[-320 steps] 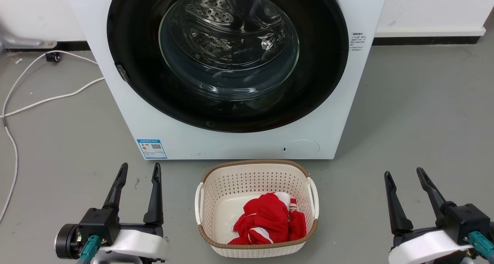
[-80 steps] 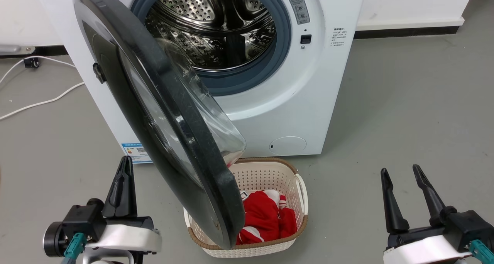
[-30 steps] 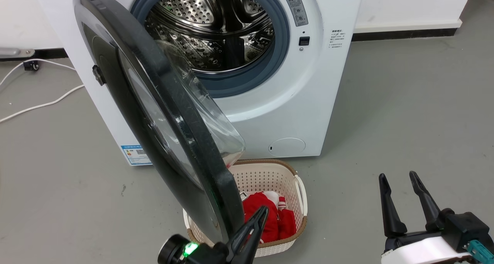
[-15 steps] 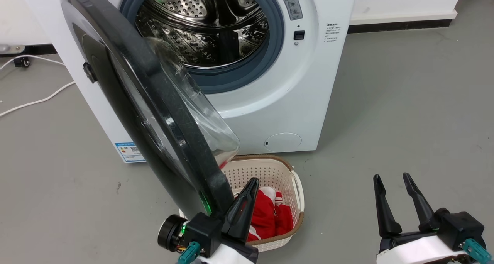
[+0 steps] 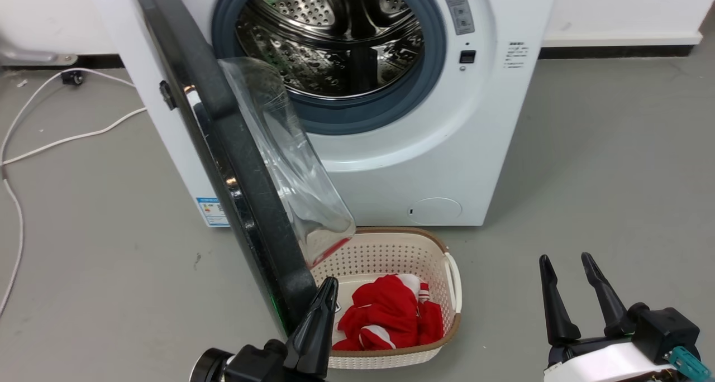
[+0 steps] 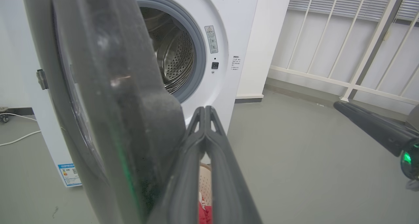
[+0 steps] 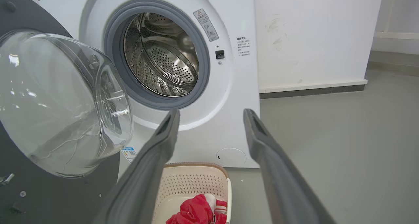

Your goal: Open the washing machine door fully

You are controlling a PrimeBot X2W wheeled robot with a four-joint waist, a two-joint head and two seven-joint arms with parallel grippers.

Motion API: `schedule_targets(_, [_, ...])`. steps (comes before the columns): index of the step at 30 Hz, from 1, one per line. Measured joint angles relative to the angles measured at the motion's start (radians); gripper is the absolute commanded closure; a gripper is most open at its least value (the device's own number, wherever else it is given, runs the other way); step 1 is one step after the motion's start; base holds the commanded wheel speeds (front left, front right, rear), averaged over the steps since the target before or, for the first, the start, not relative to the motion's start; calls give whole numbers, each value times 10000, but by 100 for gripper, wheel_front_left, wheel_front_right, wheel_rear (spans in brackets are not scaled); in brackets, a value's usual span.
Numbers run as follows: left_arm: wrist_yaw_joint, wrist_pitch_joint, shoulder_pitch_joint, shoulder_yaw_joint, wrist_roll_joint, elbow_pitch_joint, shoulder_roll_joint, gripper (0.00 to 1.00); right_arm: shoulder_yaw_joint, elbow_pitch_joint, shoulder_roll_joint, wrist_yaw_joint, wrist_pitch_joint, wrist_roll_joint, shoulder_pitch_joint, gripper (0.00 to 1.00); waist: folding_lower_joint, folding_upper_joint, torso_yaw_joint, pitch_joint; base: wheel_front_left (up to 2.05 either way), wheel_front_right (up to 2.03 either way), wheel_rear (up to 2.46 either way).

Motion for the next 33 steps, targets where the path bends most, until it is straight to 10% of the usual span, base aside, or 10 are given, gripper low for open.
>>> schedule_targets(14, [698, 522, 788, 621, 12, -1131, 571, 100, -12, -65, 2, 0, -56, 46, -16, 0, 0, 0, 1452, 57, 0, 0, 0])
schedule_targets(33, [1308, -59, 246, 3965, -1124, -238, 1881, 100, 21, 4, 2, 0, -73, 142, -371, 0, 1, 0, 2096, 615, 0, 0, 0])
